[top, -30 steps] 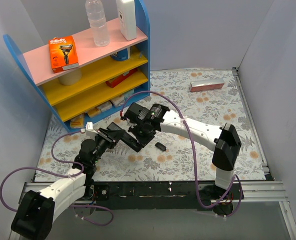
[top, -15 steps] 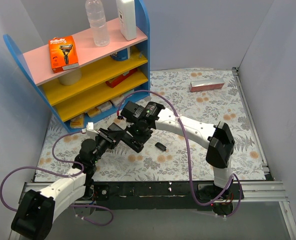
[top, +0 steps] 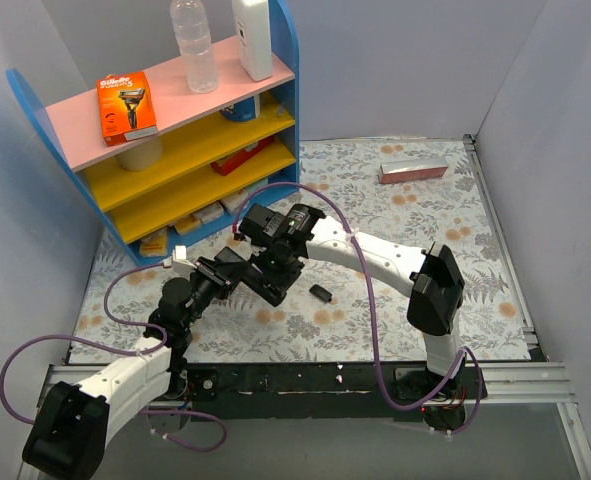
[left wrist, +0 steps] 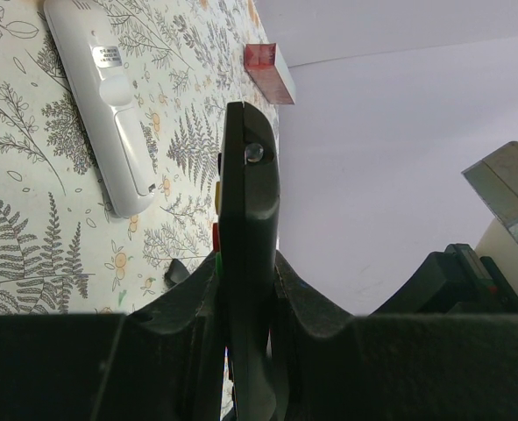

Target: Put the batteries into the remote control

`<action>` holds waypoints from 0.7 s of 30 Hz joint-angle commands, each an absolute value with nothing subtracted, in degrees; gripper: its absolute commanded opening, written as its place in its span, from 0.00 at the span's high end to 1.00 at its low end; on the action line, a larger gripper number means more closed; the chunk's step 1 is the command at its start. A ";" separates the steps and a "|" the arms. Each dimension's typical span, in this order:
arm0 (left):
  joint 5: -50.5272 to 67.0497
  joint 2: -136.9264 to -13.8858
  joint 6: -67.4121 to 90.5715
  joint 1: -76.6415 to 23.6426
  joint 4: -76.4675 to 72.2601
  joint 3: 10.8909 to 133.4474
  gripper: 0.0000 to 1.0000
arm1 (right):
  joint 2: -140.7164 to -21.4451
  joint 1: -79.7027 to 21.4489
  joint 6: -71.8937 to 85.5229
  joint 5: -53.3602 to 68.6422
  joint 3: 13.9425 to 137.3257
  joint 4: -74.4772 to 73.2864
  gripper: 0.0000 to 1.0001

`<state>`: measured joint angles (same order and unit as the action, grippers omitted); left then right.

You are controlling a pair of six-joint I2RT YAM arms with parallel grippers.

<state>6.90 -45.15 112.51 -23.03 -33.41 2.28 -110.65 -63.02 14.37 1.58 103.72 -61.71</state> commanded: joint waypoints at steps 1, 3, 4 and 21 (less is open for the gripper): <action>8.17 -43.95 113.38 -22.76 -34.37 4.04 1.00 | -110.48 -63.19 15.12 1.84 105.91 -60.91 0.86; 8.52 -44.03 113.47 -22.85 -34.54 4.22 1.00 | -110.39 -63.19 15.12 2.02 105.91 -60.47 0.85; 8.53 -44.21 113.55 -22.85 -34.63 4.22 1.00 | -110.30 -63.19 15.12 2.02 105.91 -60.03 0.85; 9.49 -46.49 117.07 -22.85 -32.52 5.36 1.00 | -108.11 -63.19 14.59 2.37 103.36 -56.51 0.73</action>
